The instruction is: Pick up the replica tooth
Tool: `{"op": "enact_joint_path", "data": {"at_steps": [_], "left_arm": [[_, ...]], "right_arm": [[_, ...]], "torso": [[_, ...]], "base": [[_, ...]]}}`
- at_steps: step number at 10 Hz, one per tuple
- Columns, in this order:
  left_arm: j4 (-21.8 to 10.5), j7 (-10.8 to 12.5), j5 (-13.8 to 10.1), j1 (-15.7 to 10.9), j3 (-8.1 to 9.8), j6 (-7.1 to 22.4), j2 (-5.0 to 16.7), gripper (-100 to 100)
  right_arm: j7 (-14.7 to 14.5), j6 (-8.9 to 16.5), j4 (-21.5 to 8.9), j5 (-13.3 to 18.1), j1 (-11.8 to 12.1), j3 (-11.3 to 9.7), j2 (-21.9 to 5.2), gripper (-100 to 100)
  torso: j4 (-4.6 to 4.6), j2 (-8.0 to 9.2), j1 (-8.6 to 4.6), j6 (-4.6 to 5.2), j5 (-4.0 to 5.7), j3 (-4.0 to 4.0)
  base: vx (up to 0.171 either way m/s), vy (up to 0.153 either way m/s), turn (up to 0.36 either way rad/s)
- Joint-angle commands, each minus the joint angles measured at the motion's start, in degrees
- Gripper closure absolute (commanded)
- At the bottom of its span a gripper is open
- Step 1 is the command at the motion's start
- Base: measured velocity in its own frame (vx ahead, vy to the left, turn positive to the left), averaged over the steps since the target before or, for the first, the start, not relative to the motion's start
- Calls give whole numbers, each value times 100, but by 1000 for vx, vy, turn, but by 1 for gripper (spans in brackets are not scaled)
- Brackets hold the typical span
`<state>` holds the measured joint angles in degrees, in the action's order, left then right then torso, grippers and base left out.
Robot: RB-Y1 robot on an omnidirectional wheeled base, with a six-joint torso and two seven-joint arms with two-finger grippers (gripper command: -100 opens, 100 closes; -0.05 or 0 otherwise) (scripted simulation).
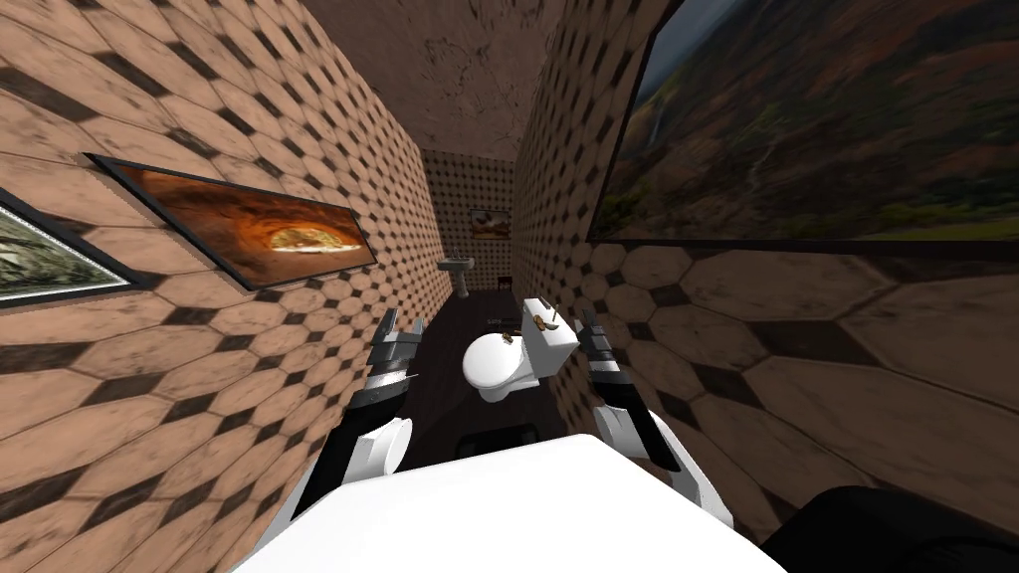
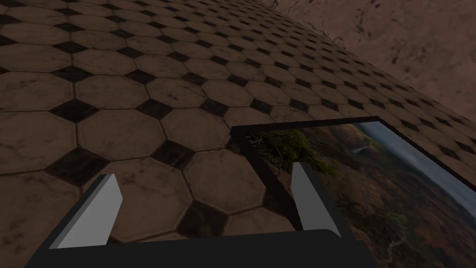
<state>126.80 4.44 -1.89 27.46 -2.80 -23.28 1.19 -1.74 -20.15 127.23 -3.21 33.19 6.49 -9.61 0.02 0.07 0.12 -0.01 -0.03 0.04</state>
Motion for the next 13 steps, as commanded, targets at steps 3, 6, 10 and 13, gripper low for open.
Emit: {"op": "enact_joint_path", "data": {"at_steps": [3, 6, 10, 13], "left_arm": [[0, 0, 0, 1, 0, 0, 0, 0], [0, 0, 0, 0, 0, 0, 0, 0], [0, 0, 0, 1, 1, 0, 1, 0], [0, 0, 0, 1, 1, 0, 1, 0]], "right_arm": [[17, 112, -255, 265, 168, 132, -585, -100], [15, 201, -488, 523, 351, 233, -1021, -100], [0, 289, -738, 813, 566, 330, -1574, -100], [-26, 375, -997, 1130, 810, 424, -2073, -100]], "torso": [[0, 0, 3, 2, -1, 0], [0, 0, -2, 0, 0, 0], [0, -2, -11, 3, 2, -1], [0, -1, -15, 4, 3, -1]], "base": [[-11, 53, 178], [-12, 39, 203], [-3, 19, 152], [-6, 8, 229]]}}
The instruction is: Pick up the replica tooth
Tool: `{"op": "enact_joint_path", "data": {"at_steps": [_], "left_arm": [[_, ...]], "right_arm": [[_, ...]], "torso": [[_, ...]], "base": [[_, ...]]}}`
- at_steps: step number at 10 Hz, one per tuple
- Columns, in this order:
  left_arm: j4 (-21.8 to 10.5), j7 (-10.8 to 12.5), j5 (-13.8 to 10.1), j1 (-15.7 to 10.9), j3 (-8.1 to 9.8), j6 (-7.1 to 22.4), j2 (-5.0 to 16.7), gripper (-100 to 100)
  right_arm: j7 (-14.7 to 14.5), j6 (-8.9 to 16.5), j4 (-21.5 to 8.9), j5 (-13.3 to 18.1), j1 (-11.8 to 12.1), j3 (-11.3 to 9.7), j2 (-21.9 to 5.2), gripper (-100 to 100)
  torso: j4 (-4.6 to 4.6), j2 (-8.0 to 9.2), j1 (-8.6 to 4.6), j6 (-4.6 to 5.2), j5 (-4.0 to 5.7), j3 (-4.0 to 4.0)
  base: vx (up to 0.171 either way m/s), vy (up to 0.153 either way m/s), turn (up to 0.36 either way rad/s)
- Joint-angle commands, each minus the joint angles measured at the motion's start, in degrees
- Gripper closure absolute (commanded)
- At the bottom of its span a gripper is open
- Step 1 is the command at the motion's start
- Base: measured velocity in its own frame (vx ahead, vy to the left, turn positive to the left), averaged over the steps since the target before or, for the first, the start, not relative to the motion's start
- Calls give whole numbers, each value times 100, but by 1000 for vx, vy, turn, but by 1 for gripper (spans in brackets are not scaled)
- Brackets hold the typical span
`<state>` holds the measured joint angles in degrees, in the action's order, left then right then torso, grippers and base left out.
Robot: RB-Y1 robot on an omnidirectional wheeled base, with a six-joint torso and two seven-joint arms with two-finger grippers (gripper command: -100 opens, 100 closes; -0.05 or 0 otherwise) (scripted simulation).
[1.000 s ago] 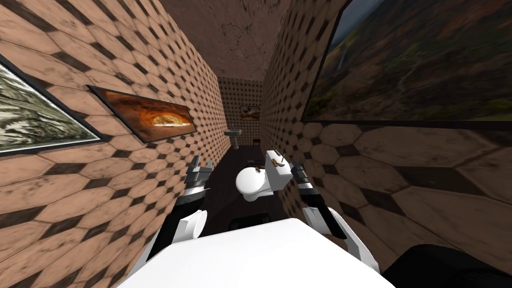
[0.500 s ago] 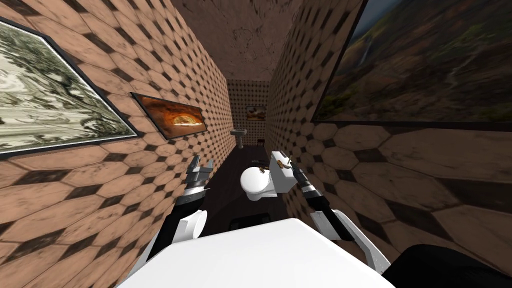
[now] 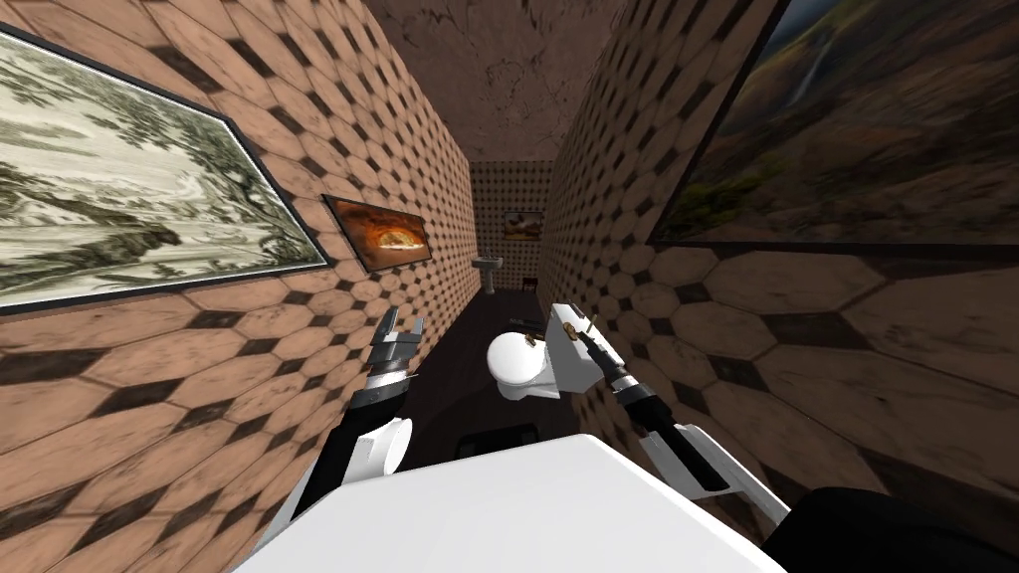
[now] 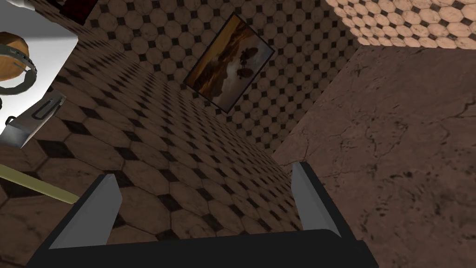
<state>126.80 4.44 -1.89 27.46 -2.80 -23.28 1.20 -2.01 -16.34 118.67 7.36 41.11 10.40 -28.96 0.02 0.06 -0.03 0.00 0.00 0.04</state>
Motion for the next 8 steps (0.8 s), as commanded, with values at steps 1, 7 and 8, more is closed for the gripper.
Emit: {"op": "enact_joint_path", "data": {"at_steps": [1, 7, 8], "left_arm": [[0, 0, 0, 0, 0, 0, 0, 0], [0, 0, 0, 1, 1, 0, 0, 0], [0, 0, 0, 0, 0, 0, 0, 0]], "right_arm": [[1, -7, -141, 73, 18, 33, -204, -100], [-80, 152, -657, 773, 590, 201, -1221, -100], [-104, 189, -780, 956, 744, 240, -1418, -100]], "torso": [[0, 0, 0, 0, 0, 0], [1, 2, -6, 5, 2, 1], [1, 2, -7, 0, 1, 1]], "base": [[-5, -3, 111], [-14, -9, 229], [-36, -19, 330]]}}
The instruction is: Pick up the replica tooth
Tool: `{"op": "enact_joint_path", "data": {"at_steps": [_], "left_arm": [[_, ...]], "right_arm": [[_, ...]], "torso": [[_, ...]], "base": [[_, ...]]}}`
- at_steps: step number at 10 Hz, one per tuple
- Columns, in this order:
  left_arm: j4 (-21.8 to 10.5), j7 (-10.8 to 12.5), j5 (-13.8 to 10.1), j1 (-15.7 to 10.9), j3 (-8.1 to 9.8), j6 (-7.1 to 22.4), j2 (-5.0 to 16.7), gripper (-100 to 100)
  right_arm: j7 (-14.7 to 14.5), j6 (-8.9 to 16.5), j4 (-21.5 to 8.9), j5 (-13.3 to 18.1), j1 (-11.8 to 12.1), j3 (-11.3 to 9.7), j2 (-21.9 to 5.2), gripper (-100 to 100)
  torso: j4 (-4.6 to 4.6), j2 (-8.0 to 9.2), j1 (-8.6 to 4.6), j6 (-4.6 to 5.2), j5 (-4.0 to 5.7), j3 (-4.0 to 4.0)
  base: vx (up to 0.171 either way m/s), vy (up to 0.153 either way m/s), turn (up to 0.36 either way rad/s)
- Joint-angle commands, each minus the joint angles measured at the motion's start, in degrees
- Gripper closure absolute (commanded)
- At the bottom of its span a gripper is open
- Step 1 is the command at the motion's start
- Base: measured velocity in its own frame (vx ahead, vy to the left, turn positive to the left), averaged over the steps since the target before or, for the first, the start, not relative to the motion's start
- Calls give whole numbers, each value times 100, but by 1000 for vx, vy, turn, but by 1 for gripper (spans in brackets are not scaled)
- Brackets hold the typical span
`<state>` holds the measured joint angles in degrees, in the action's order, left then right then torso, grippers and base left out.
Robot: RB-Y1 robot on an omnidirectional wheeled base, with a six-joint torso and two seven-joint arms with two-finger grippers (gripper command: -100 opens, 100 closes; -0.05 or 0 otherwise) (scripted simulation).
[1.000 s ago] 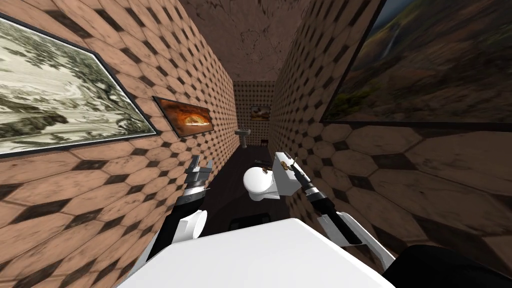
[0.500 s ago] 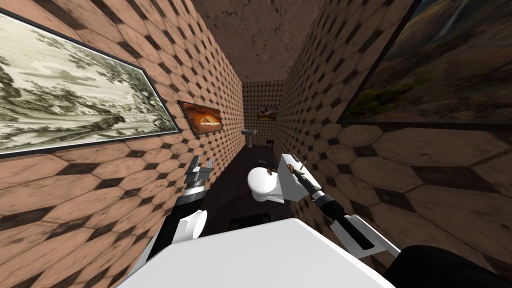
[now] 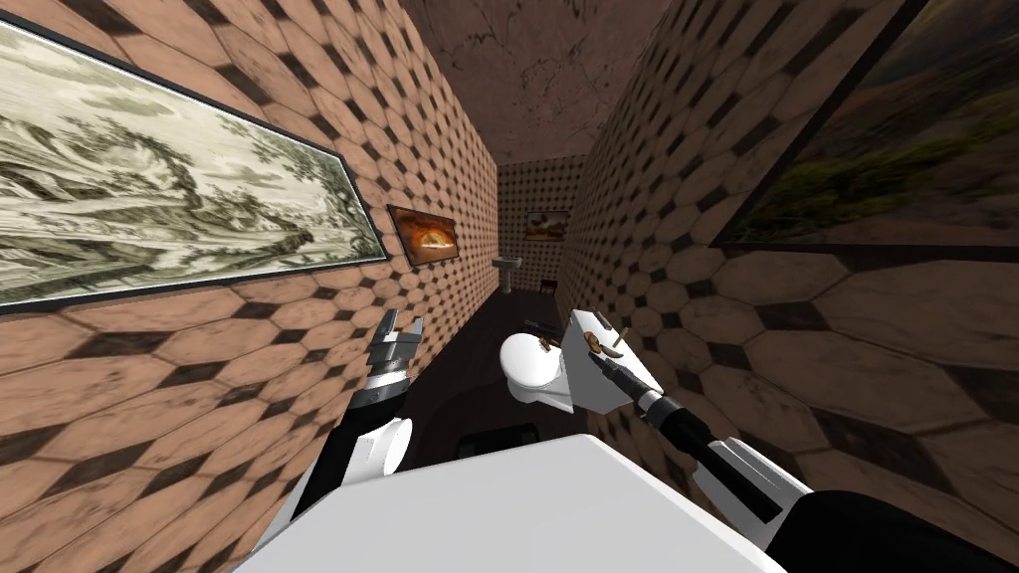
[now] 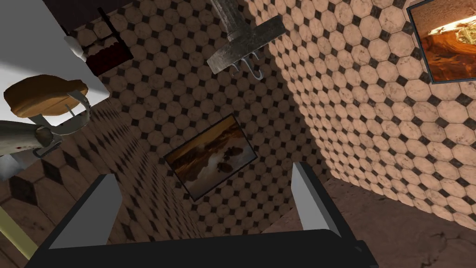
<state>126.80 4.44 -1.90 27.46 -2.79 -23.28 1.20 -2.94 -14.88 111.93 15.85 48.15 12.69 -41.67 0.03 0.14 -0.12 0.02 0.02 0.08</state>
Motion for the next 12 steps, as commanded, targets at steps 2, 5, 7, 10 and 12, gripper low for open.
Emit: {"op": "enact_joint_path", "data": {"at_steps": [2, 5, 7, 10, 12], "left_arm": [[0, 0, 0, 1, 1, 0, 0, 0], [0, 0, 0, 0, 0, 0, 0, 0], [0, 0, 0, 0, 0, 0, 0, 0], [0, 0, 0, 1, 1, 0, 0, 0], [0, 0, 0, 1, 1, 0, 0, 0]], "right_arm": [[-36, 80, -226, 290, 197, 49, -461, -100], [-62, 116, -342, 474, 356, 88, -838, -100], [-116, 185, -561, 838, 674, 165, -1281, -100], [-143, 218, -664, 1016, 833, 201, -1657, -100], [-172, 249, -760, 1189, 989, 235, -1917, -100]], "torso": [[1, -2, 0, 2, 1, -1], [-1, -5, 1, -2, 0, -3], [-1, -6, 0, -2, 0, -3], [0, -6, -6, 2, 2, -3], [-1, -7, -2, 1, 1, -4]], "base": [[-25, -16, 192], [-20, -13, 177], [-34, -20, 316], [-22, -27, 157], [-23, -16, 179]]}}
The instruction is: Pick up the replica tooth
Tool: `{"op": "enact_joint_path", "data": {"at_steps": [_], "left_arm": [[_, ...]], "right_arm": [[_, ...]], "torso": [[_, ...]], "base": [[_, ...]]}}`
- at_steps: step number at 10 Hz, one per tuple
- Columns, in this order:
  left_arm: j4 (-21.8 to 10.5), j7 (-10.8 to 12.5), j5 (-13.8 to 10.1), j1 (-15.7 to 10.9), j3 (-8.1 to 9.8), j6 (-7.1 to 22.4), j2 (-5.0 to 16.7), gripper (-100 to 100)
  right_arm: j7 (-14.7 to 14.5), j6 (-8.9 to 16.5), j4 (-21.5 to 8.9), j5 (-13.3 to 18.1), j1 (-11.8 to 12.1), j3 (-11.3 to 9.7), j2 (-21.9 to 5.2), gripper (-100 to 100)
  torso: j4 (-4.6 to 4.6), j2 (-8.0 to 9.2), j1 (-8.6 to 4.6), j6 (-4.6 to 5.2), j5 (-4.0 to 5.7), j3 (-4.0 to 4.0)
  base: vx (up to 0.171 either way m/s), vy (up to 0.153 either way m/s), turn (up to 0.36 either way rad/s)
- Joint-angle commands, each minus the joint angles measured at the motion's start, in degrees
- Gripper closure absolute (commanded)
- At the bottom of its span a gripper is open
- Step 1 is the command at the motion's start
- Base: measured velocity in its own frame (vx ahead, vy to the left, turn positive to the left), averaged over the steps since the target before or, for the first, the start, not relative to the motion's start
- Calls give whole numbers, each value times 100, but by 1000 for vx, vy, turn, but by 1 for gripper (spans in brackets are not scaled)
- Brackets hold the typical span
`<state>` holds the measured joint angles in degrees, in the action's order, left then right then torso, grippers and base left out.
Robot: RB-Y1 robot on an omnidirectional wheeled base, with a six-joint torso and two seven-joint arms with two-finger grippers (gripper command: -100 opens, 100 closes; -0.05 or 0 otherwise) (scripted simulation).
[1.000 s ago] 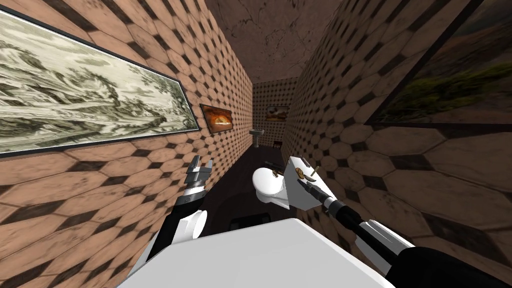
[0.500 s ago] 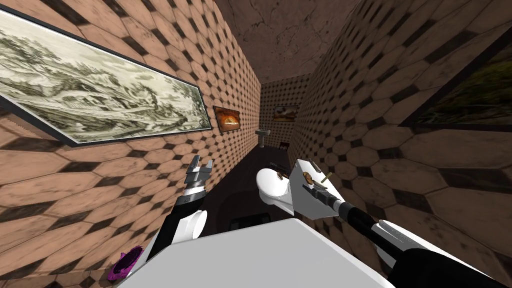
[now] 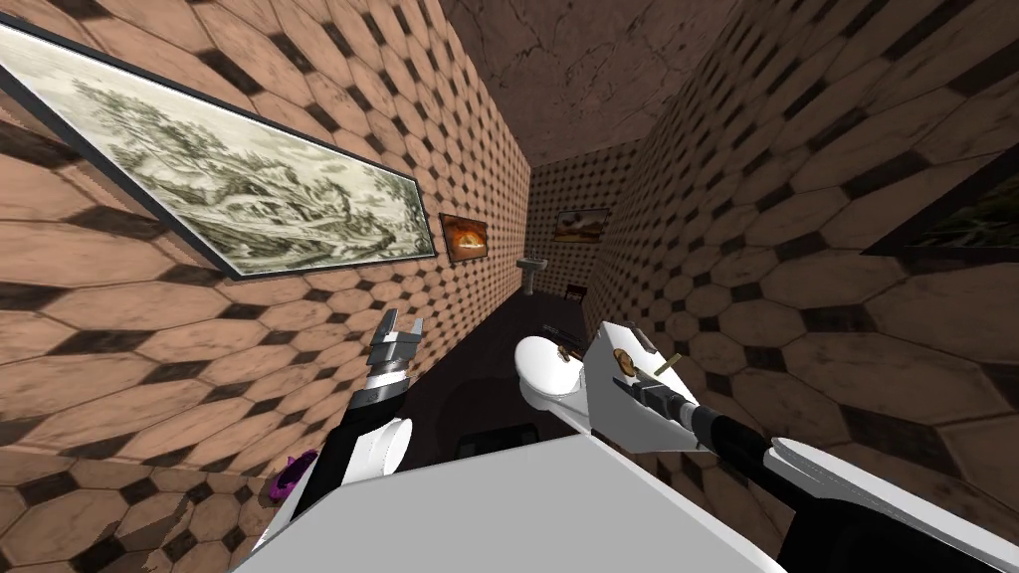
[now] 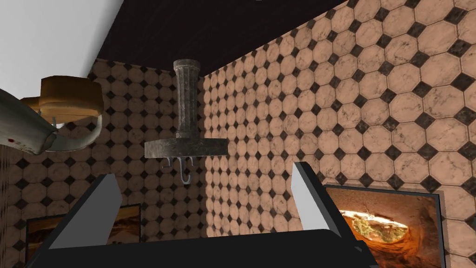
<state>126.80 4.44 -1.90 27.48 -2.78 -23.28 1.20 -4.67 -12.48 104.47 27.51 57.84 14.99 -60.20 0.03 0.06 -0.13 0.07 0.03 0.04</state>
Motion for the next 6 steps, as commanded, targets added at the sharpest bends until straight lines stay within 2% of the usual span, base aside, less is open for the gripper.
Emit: {"op": "enact_joint_path", "data": {"at_steps": [1, 2, 3, 4, 6], "left_arm": [[0, 0, 0, 0, 0, 0, 0, 0], [0, 0, 0, -1, -1, 0, 0, 0], [0, 0, 0, -1, 0, 0, 0, 0], [0, 0, 0, 0, 1, 0, 0, 0], [0, 0, 0, -1, 0, 0, 0, 0]], "right_arm": [[-28, 37, -105, 190, 174, 38, -286, -100], [-57, 64, -189, 351, 321, 72, -464, -100], [-57, 64, -189, 351, 321, 72, -556, -100], [-87, 89, -267, 505, 463, 105, -785, -100], [-151, 130, -408, 790, 731, 163, -1132, -100]], "torso": [[0, 0, 0, 0, 0, 0], [0, 0, 0, -5, -1, 0], [0, 4, -7, -4, 1, 2], [1, 6, -8, 3, 2, 3], [0, 3, -12, -5, 2, 1]], "base": [[-26, -15, 278], [-45, -34, 332], [-40, -37, 96], [-31, -30, 187], [-50, -60, 329]]}}
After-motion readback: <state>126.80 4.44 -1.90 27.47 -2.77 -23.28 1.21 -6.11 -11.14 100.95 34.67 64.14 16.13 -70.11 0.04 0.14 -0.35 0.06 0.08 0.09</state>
